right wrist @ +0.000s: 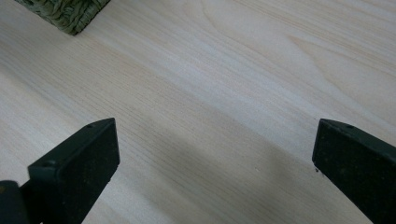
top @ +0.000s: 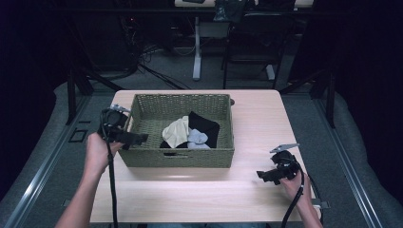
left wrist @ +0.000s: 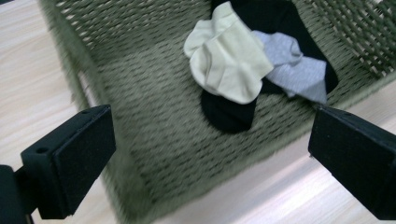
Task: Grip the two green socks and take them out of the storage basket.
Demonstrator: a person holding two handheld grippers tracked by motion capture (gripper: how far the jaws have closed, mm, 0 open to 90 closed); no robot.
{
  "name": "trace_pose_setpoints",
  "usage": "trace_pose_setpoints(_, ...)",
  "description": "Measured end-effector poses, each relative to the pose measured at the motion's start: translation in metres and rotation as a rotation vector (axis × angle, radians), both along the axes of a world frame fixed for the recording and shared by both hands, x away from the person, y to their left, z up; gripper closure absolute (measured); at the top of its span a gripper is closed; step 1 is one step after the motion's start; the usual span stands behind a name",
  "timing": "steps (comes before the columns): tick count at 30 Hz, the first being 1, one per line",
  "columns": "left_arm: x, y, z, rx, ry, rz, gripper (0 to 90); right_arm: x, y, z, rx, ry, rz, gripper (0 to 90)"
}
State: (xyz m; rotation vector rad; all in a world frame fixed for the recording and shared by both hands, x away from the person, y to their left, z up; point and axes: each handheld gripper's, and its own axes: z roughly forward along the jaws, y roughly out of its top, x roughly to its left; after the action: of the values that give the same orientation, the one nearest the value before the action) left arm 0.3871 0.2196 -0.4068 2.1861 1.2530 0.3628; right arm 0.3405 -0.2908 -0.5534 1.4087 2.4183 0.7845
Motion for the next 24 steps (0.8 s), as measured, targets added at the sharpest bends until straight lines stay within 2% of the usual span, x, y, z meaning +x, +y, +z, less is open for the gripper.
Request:
trace_pose_setpoints(10, 0.043, -0.029, -0.004, 0.019, 0.051, -0.041, 1.5, 0.000, -0.001, 0.000, 0.007, 0.003, 0.002, 0.0)
trace_pose_setpoints(14, 0.057, -0.041, -0.009, 0.028, 0.068, -0.046, 2.6, 0.000, -0.001, 0.000, 0.007, 0.004, 0.002, 0.0)
trace_pose_setpoints(15, 0.057, -0.041, -0.009, 0.028, 0.068, -0.046, 2.6, 0.000, -0.001, 0.000, 0.007, 0.004, 0.002, 0.0)
trace_pose_setpoints(16, 0.064, -0.046, -0.012, 0.032, 0.074, -0.046, 2.7, 0.000, -0.001, 0.000, 0.008, 0.004, 0.002, 0.0)
trace_pose_setpoints(17, 0.064, -0.046, -0.012, 0.032, 0.074, -0.046, 2.9, 0.000, -0.001, 0.000, 0.001, 0.004, 0.002, 0.0)
trace_pose_setpoints(18, 0.071, -0.052, -0.015, 0.037, 0.092, -0.055, 3.2, 0.000, -0.001, 0.000, 0.007, 0.002, -0.001, 0.0)
trace_pose_setpoints(24, 0.090, -0.072, -0.023, 0.045, 0.122, -0.079, 3.5, 0.000, -0.001, 0.000, 0.010, 0.002, -0.004, 0.0)
